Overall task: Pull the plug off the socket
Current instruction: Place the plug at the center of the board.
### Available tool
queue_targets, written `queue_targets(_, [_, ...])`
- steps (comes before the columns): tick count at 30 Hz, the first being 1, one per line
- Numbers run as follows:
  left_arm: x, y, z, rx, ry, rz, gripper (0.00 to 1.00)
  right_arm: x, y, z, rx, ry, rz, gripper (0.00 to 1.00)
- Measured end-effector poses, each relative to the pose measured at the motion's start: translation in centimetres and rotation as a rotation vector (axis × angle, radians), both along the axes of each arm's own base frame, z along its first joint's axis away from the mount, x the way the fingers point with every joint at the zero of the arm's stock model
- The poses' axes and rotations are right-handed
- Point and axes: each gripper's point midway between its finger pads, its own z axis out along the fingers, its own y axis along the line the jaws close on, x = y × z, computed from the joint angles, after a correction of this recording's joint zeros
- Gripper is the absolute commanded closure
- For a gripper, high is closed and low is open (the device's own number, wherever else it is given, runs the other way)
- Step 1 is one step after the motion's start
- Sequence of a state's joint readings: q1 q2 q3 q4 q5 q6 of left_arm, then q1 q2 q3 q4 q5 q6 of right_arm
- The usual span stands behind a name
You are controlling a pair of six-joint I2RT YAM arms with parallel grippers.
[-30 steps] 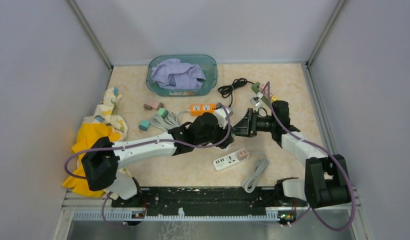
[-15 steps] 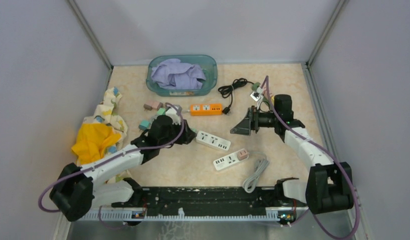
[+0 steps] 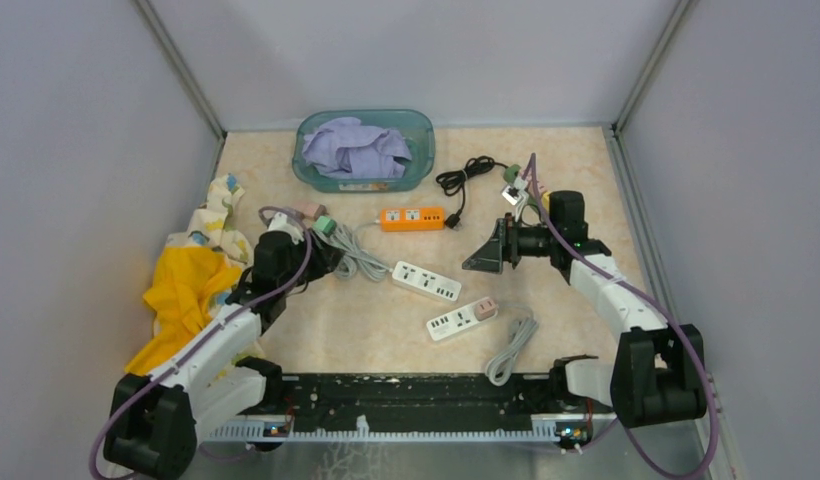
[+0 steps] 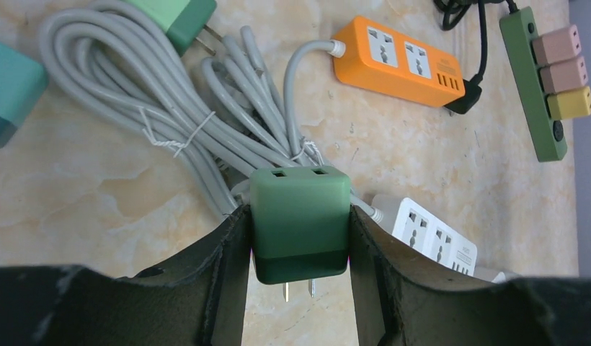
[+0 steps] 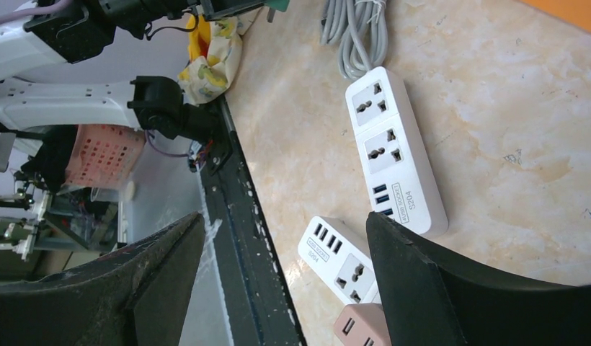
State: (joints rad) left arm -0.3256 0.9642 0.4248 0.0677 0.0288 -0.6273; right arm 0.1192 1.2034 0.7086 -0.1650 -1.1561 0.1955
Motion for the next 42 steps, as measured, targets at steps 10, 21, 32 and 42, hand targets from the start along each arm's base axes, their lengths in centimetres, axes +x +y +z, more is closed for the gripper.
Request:
queue_targets(10, [0.6,3.8,-1.3,-0.052,0.067,0.195,1.00,0.2,-0.1,-0.1,-0.009,-0.011,-0.005,0.17])
queue_targets(21, [0.4,7.7,-3.4,-0.054,0.160,0.450,0.90,0.2,-0.1,-0.1,-0.010,-0.012,-0.006,0.17])
queue_targets(32, [0.2,9.7,-7.4,0.015,0.369,0.610,0.53,0.3,-0.2,-0.2,-0.010,-0.012,-0.011,0.17])
queue_targets(42, [0.6,10.1,-7.8,0.040,0.429,0.658,0.03,0.3,-0.2,-0.2,-0.010,-0.012,-0.013,0.17])
